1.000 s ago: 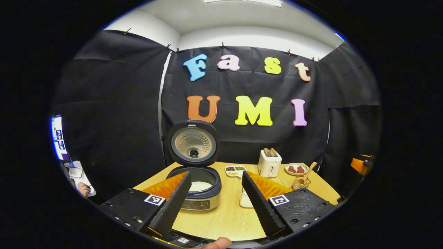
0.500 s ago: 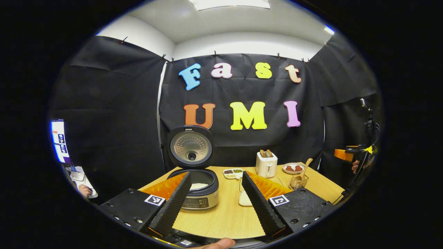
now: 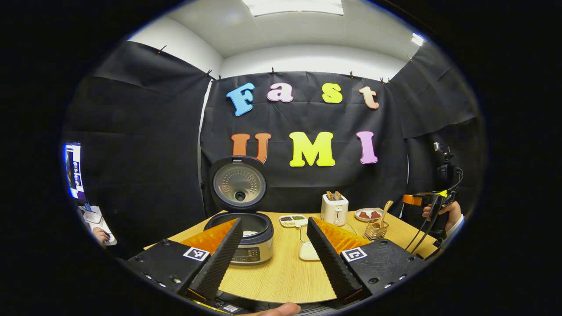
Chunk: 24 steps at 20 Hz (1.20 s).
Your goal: Close the left gripper, press the button to open the rice cooker; take a wooden spoon from the chopstick holder with the right hand, scoop a spoonful of rice and pour it into the rice cooker, then put the wooden spoon back into the chopstick holder.
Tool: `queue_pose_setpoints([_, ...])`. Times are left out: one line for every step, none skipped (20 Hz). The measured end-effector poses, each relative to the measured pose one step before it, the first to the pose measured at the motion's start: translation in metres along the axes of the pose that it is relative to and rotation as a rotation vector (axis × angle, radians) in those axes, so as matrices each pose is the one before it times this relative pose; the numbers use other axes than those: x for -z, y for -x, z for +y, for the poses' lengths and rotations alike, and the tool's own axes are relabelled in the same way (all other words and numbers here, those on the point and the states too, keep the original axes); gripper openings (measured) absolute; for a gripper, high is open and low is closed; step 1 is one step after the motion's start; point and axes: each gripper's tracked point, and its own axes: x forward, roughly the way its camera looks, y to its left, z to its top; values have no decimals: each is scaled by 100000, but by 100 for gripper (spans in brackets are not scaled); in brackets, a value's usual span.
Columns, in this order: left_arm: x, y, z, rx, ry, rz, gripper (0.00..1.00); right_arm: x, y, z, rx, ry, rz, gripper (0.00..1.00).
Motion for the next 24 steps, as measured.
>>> queue_pose_setpoints([-48, -44, 182, -448, -514, -684, 94, 202, -915, -290, 29, -536, -328, 100])
queue_pose_setpoints([47, -211, 161, -480, -424, -68, 94, 284, -911, -165, -539, -764, -640, 99])
queue_pose_setpoints([135, -156, 93, -353, -418, -182, 94, 233, -831, -279, -17, -826, -63, 99])
queue_pose_setpoints([103, -78, 85, -260, -409, 22, 94, 372, -845, -309, 178, -814, -231, 100])
queue_pose_setpoints([78, -139, 45, -119, -96, -61, 94, 234, -812, -275, 410, 11, 277, 100])
queue_pose_setpoints([124, -64, -32, 107, 187, 107, 94, 416, -805, -259, 682, 291, 303, 100])
queue_pose_setpoints([28, -168, -71, 300, 255, 77, 94, 298, -725, -200, 317, 133, 434, 100])
queue_pose_setpoints([29, -255, -47, 347, 322, -234, 84, 351, -721, -78, -15, -138, 394, 100])
queue_pose_setpoints([53, -298, -8, -41, 207, -382, 84, 309, -840, -119, 671, -260, 787, 100])
queue_pose_setpoints([-44, -299, 28, -252, -9, -587, 94, 541, -884, 35, -266, -13, 1294, 100])
queue_pose_setpoints([16, -385, 49, -220, -90, -310, 94, 404, -922, 432, -1131, -138, 1119, 98])
queue_pose_setpoints([19, -98, -30, -336, 127, -42, 94, 553, -1144, 305, -678, -841, 1947, 94])
queue_pose_setpoints([165, -400, -36, -112, 396, 373, 94, 1050, -1102, 243, -593, -1370, 4170, 100])
queue_pose_setpoints([287, -392, -104, 226, 558, 437, 94, 1236, -1028, 497, -1715, -2015, 4171, 100])
queue_pose_setpoints([349, -351, -121, 564, 422, 949, 94, 807, -1047, 388, -1349, -2198, 3437, 100])
queue_pose_setpoints([417, -336, -77, 184, 188, 1038, 94, 222, -908, -180, 45, -2488, 1099, 100])
queue_pose_setpoints([436, -347, 148, -149, -250, 1085, 94, -86, -1028, -354, 242, -885, -407, 100])
queue_pose_setpoints([415, -338, 155, -637, -331, 965, 94, 521, -983, -485, 2237, -231, 2676, 100])
queue_pose_setpoints([453, -302, 134, -546, -458, 1121, 94, -42, -564, -398, 1182, -1615, -100, 87])
queue_pose_setpoints([399, -398, -160, -158, -470, 1023, 94, 397, -1081, 107, -493, -1811, 1089, 92])
queue_pose_setpoints([251, -125, -44, -34, -278, 610, 94, 287, -318, 383, -2701, -3361, 1565, 84])
queue_pose_setpoints([116, -229, 75, -38, -180, 171, 94, -32, -119, 407, -2080, -2869, 149, 80])
queue_pose_setpoints([130, -210, -43, -121, -16, 534, 94, -340, -208, 107, -556, -1925, -1150, 72])
queue_pose_setpoints([409, -26, -153, 95, 220, 663, 94, -400, 138, 203, -963, -956, -1305, 68])
